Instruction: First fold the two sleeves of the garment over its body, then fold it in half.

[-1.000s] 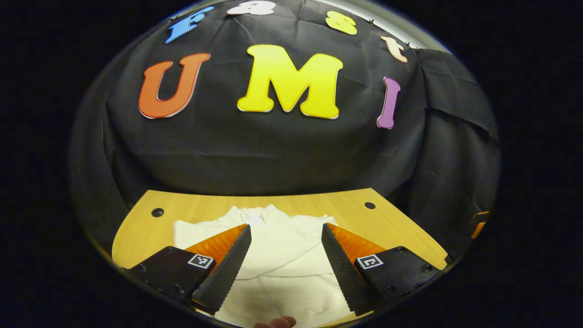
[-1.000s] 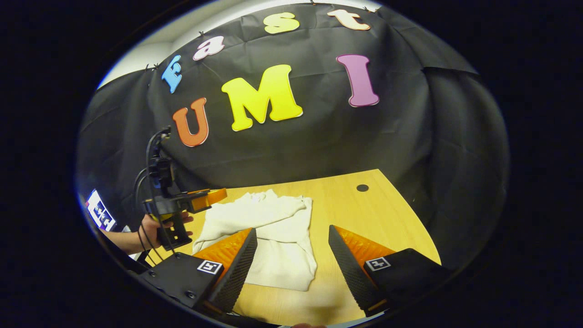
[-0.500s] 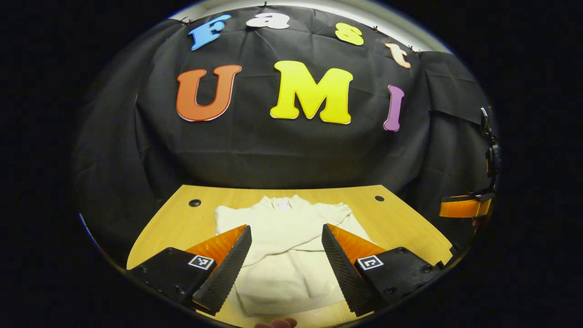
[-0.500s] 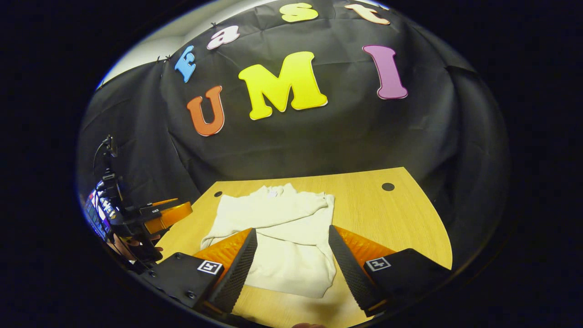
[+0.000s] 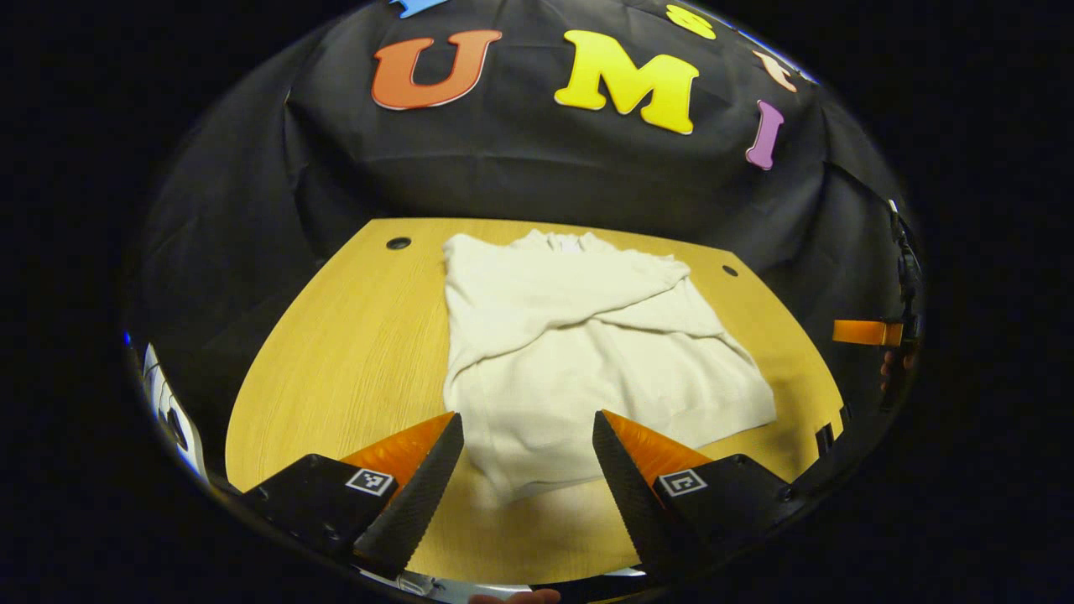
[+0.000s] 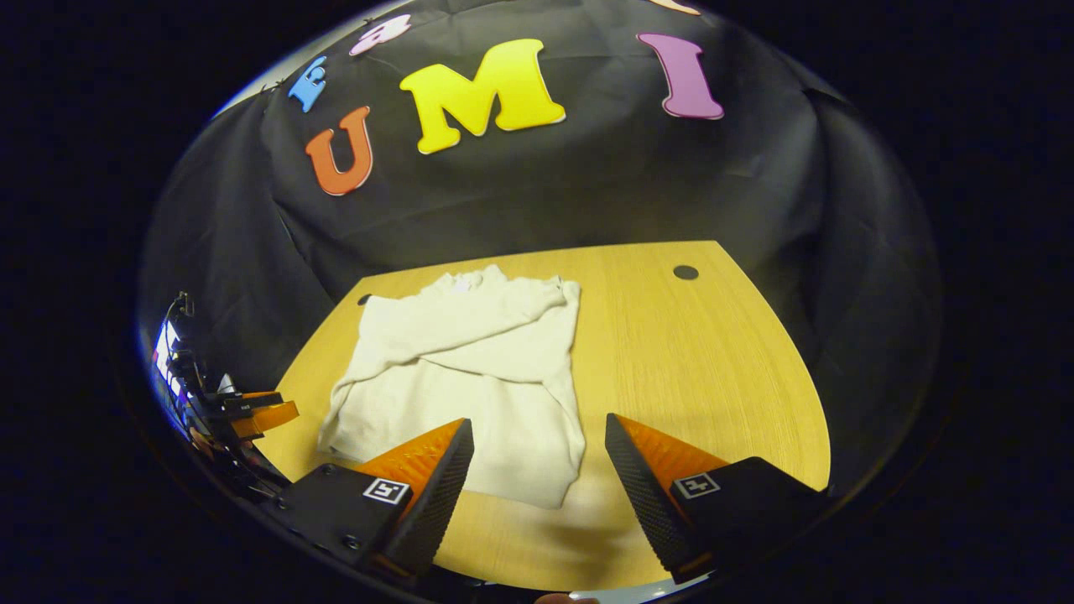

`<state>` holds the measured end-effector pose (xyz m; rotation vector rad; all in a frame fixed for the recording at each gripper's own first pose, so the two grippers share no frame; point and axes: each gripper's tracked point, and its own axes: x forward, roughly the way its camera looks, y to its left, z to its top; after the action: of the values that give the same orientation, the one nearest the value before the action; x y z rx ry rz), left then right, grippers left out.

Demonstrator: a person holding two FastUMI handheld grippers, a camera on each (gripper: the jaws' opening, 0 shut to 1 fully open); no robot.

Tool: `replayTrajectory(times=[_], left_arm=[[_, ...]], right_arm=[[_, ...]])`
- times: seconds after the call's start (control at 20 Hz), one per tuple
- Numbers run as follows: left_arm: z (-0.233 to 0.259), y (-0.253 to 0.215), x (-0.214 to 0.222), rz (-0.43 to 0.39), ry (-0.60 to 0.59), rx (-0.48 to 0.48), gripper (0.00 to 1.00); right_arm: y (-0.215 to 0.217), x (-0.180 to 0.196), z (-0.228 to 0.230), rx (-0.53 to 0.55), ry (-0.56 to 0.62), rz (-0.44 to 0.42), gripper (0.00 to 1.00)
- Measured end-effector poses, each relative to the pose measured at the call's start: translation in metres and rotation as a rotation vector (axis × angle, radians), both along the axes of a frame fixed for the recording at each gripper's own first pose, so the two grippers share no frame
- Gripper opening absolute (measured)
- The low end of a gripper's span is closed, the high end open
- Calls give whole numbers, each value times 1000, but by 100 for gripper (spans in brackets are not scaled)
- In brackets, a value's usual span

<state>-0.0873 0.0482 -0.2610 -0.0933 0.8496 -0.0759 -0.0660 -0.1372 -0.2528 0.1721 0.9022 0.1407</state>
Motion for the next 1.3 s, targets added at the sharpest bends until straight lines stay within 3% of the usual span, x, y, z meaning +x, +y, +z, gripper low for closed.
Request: replayTrajectory(times=[0.2,0.3,0.6,0.65,0.7,0.75,0.8,0.85,0.9,0.95,1.0,1.05,1.1,1.15,1.2,1.25,1.3], left_arm=[[-48,6,-23,58,168,-70,98],[-53,2,-20,85,196,-101,99],[-77,-8,-1,136,249,-161,98],[-79,-8,0,140,256,-163,98],[-81,-10,1,148,269,-168,97],[-86,-9,3,164,295,-164,94],[-87,-7,8,165,286,-155,82],[-88,-9,8,167,298,-149,77],[-88,-8,9,168,306,-138,80],[-88,-7,8,168,315,-133,69],[-90,-5,8,173,320,-126,69],[-92,0,6,185,328,-114,55],[-92,3,7,201,330,-116,27],[-92,3,7,214,332,-132,25],[-91,2,7,221,338,-145,17],[-93,2,8,219,341,-150,15],[-93,1,7,215,344,-151,13]], right_arm=[[-18,-16,-41,-2,113,-79,98],[-25,-26,-59,-9,171,-94,98],[-5,-30,-108,-60,255,-27,94],[1,-29,-115,-67,263,-16,98],[7,-28,-121,-76,269,-4,94],[14,-26,-127,-82,277,6,98],[21,-25,-133,-87,283,17,98],[26,-24,-140,-96,291,29,98],[31,-23,-146,-102,300,31,94],[35,-23,-149,-95,310,27,98],[36,-23,-150,-104,312,18,98],[40,-19,-150,-91,309,17,99],[38,-20,-150,-108,311,6,94],[36,-20,-152,-134,310,2,83],[33,-18,-154,-153,308,9,77],[34,-18,-154,-152,312,7,60],[34,-18,-153,-148,316,-1,57]])
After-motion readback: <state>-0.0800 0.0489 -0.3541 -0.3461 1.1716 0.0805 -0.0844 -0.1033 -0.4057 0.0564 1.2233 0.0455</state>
